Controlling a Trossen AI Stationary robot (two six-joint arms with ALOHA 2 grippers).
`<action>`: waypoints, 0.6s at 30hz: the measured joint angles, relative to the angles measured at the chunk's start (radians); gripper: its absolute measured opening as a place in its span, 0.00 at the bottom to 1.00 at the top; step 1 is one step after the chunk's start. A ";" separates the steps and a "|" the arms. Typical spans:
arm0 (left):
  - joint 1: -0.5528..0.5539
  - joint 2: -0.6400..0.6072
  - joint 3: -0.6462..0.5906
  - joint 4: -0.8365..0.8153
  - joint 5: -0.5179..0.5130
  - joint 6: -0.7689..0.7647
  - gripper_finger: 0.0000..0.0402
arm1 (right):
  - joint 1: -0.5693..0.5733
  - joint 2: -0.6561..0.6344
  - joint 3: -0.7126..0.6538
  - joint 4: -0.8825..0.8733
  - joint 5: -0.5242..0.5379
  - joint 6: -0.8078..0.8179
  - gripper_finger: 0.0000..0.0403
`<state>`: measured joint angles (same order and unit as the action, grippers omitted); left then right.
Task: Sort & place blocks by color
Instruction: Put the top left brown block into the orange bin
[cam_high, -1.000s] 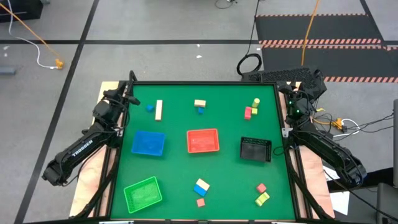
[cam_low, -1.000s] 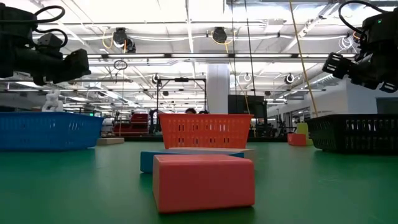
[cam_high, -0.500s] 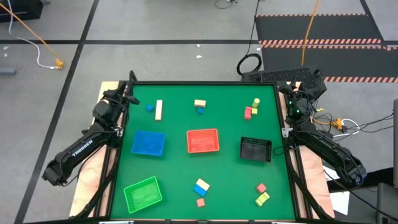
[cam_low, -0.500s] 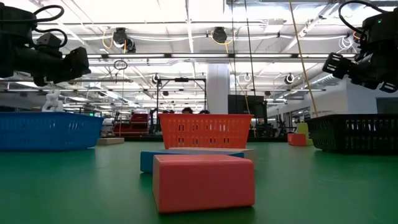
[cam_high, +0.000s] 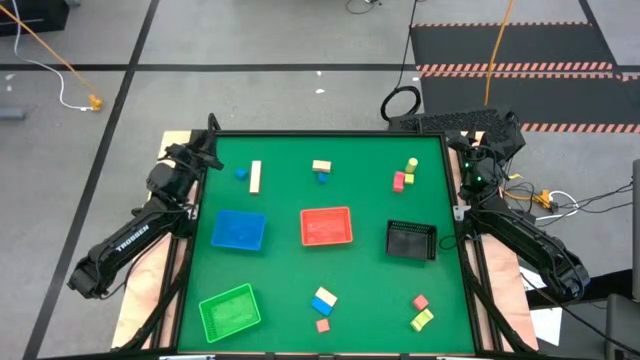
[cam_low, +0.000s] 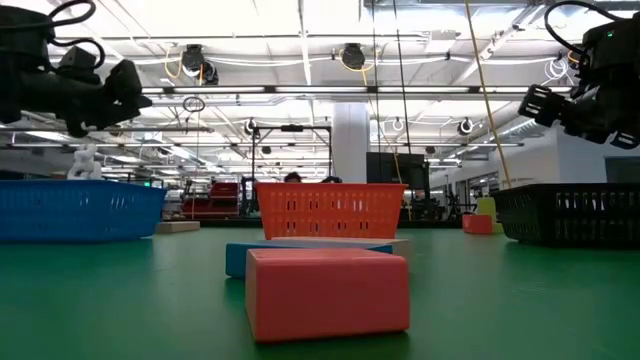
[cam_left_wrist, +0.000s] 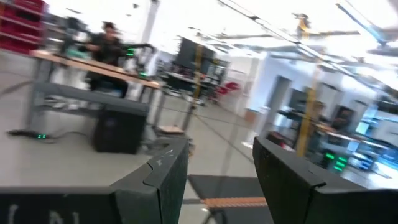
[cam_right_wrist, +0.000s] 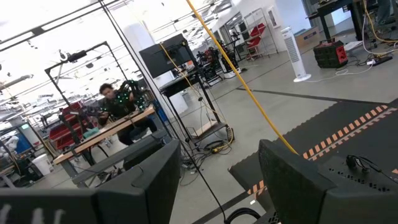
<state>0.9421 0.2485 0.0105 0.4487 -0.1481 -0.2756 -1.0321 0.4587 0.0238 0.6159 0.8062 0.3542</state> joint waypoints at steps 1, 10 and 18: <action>0.000 0.000 0.000 0.013 0.029 -0.009 0.46 | 0.000 0.000 0.000 0.000 0.000 0.000 0.52; -0.001 0.019 0.102 -0.035 0.264 -0.060 0.46 | 0.000 0.000 0.000 0.000 0.000 0.000 0.52; -0.003 0.154 0.289 -0.417 0.306 -0.020 0.46 | 0.000 0.000 0.000 0.000 0.000 0.000 0.52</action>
<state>0.9391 0.4025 0.2992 0.0322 0.1581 -0.2953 -1.0321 0.4584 0.0238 0.6159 0.8066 0.3546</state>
